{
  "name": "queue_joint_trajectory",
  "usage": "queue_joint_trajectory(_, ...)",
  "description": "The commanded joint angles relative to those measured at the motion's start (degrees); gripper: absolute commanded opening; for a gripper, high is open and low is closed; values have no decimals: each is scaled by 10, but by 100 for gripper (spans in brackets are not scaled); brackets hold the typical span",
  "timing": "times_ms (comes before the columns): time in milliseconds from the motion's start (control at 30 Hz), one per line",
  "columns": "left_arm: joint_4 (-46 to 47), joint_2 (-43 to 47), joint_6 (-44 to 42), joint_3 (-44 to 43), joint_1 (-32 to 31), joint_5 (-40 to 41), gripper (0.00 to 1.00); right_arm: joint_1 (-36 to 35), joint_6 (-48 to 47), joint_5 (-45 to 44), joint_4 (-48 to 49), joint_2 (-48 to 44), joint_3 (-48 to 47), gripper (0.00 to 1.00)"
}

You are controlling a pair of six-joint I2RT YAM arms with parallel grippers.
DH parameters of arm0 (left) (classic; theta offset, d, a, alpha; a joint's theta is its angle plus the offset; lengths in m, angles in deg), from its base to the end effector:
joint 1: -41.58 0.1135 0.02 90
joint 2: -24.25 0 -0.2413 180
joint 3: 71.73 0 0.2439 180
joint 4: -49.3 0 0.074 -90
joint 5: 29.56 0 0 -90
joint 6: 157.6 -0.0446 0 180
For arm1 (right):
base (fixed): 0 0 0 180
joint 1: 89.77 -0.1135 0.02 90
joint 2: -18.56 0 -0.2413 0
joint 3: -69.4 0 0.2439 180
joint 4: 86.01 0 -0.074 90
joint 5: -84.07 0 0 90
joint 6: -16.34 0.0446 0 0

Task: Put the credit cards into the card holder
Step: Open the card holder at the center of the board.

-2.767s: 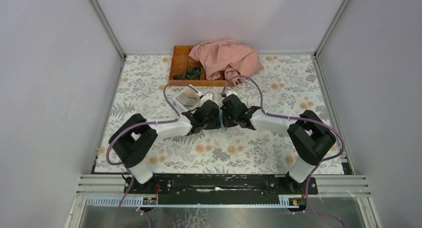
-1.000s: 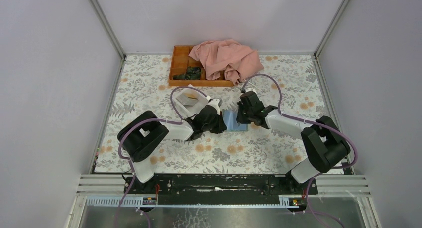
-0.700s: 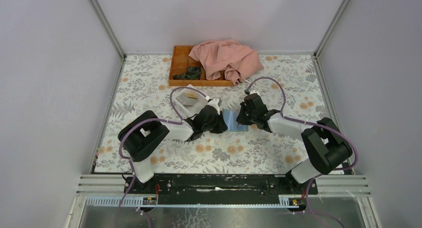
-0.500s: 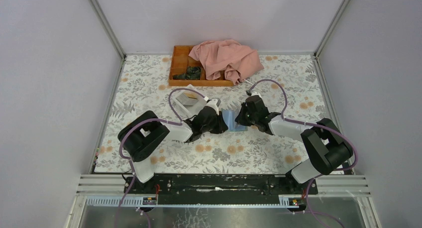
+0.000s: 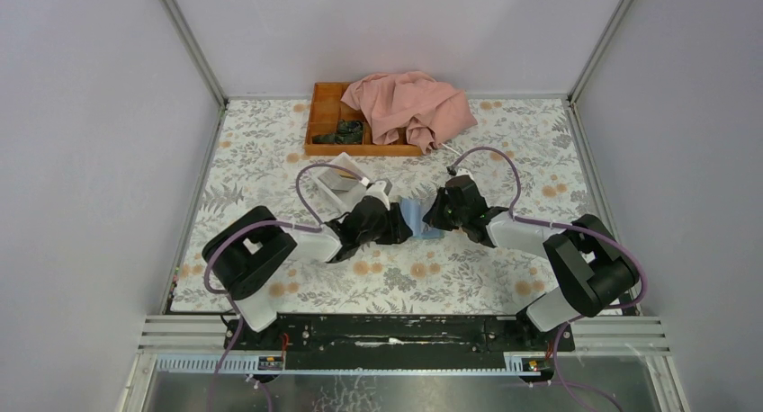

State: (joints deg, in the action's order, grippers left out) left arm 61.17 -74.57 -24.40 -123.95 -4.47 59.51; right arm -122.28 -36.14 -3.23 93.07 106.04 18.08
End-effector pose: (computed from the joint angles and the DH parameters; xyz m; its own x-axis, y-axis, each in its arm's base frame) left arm 0.2230 -0.2324 0.1072 -0.7873 -0.1695 -0.5928 0.2608 0.7796 -0.5693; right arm 0.2526 0.1635 0.1392 -0.7495 0.2437 -0.6155 -0.1413 0.8494 0.5084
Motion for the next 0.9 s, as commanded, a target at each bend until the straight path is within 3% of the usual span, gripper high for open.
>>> queue_joint_trajectory(0, -105, 16, -3, 23, -1, 45, 74, -2, -6, 3, 4, 2, -3, 0)
queue_joint_trajectory(33, -109, 22, -4, 22, 0, 49, 97, -2, -6, 3, 5, 5, -2, 0)
queue_joint_trajectory(67, -114, 27, -6, 20, 0, 53, 100, -2, -6, 4, 7, 8, -1, 0)
queue_joint_trajectory(333, -144, 30, -21, -6, 9, 66, 100, -2, -8, 10, 12, 11, 0, 0)
queue_joint_trajectory(867, -136, 89, -2, 32, 51, 92, 99, -2, -32, 6, -30, -18, -10, 0)
